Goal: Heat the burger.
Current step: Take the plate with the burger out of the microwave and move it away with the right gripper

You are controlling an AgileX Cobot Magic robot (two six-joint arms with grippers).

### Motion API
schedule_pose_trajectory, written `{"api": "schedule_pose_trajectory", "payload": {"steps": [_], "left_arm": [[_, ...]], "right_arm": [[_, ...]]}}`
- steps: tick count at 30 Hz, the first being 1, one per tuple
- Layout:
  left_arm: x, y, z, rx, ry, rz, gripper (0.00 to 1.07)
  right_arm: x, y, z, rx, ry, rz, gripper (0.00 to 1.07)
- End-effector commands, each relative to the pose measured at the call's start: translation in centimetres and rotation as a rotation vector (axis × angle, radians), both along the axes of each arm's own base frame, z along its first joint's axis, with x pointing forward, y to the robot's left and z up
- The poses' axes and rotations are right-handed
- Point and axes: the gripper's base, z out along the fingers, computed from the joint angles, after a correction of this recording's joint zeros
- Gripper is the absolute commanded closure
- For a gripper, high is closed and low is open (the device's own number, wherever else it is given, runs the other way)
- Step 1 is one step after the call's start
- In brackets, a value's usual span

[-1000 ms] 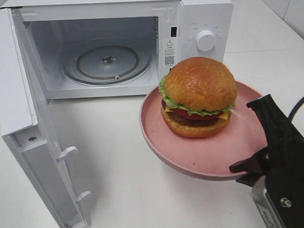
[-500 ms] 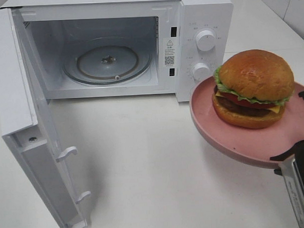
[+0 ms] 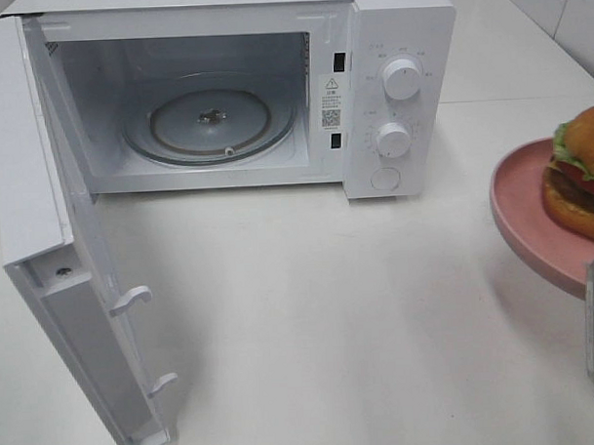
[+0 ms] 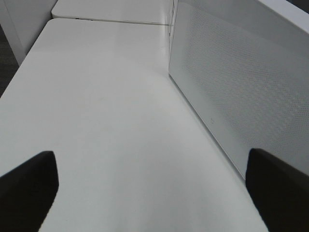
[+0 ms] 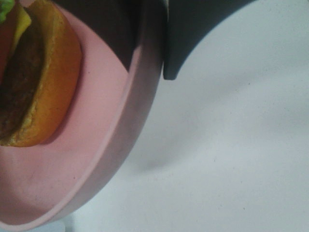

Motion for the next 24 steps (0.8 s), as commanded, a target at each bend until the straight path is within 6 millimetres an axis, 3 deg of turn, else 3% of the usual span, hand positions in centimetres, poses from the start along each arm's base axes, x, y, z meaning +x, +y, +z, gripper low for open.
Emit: {"api": "schedule_pose_trajectory", "payload": {"steps": [1,11,22,24], "left_arm": [[-0.2,-0.1,0.0,-0.005,-0.017,-0.001,0.09],[-0.2,-0.1,0.0,-0.005,-0.017,-0.001,0.09],[-0.2,-0.1,0.0,-0.005,-0.017,-0.001,0.09],[-0.2,-0.1,0.0,-0.005,-0.017,-0.001,0.09]], "right_arm": [[0.3,-0.7,0.6,-0.015,-0.078,-0.084,1.07],[0.8,-1.1,0.5,-0.003,-0.085,-0.287,1.07],[3.4,1.0,-0.3,0.062,-0.104,-0.571,1.07],[4.5,1.7,-0.8,0.059,-0.133,-0.720,1.07]]}}
